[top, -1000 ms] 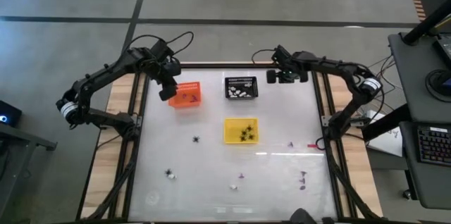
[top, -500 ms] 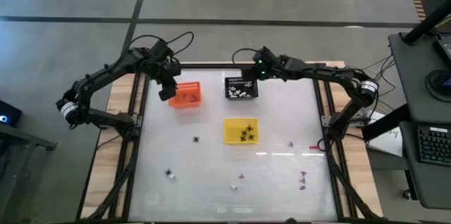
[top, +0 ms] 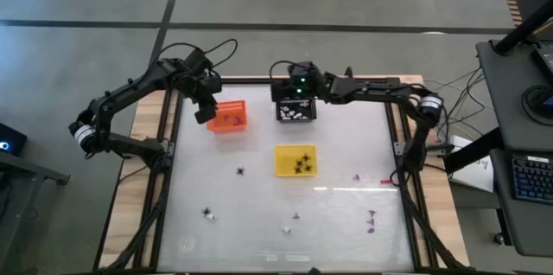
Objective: Sort Halloween decoration
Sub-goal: Put the violet witch hat toy into the orange bin
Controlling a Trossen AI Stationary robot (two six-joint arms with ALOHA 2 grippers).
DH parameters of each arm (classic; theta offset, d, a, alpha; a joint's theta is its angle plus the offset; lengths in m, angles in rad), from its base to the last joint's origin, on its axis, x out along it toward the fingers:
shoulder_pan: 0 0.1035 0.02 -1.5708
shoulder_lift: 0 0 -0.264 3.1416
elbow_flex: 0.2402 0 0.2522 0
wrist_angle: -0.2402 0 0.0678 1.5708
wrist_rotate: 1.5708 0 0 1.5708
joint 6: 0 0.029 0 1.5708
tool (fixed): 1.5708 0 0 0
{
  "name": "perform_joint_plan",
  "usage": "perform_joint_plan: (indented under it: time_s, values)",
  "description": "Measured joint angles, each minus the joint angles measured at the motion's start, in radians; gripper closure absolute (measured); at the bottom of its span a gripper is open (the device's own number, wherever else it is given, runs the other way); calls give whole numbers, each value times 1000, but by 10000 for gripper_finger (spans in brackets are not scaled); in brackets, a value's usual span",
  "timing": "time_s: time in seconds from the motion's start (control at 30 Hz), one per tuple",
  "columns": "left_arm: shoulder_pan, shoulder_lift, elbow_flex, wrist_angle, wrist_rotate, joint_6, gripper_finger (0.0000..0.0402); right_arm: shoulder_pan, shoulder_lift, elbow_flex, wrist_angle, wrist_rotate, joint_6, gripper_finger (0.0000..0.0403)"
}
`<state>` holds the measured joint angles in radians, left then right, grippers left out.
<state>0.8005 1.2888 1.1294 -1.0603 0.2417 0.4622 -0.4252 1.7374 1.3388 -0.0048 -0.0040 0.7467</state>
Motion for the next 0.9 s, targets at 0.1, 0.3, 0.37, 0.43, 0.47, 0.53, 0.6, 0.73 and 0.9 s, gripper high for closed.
perform_joint_plan:
  time_s: [0.1, 0.3, 0.37, 0.43, 0.47, 0.53, 0.6, 0.73, 0.9]
  values:
    - [0, 0, 0, 0, -22, 0, 317, 11, 59, 72, 2, -54, -17, 392]
    - [0, 0, 0, -1, -53, 0, 317, 39, 180, 214, 2, -140, -58, 392]
    - [0, 0, 0, -1, -53, 0, 317, 42, 217, 249, 4, -181, -75, 392]
    - [0, 0, 0, -1, -53, 0, 317, 42, 251, 277, 2, -219, -74, 392]
    - [0, 0, 0, 0, -53, 0, 317, 42, 268, 290, 4, -233, -70, 392]
    - [0, 0, 0, -1, -53, 0, 317, 42, 300, 314, 1, -264, -66, 392]
    - [0, 0, 0, -1, -53, 0, 317, 45, 331, 340, 2, -277, -66, 392]
    - [0, 0, 0, -1, -53, 1, 317, 53, 392, 404, 3, -344, -66, 392]
    - [0, 0, 0, -2, -53, 1, 317, 63, 469, 482, 2, -397, -66, 392]
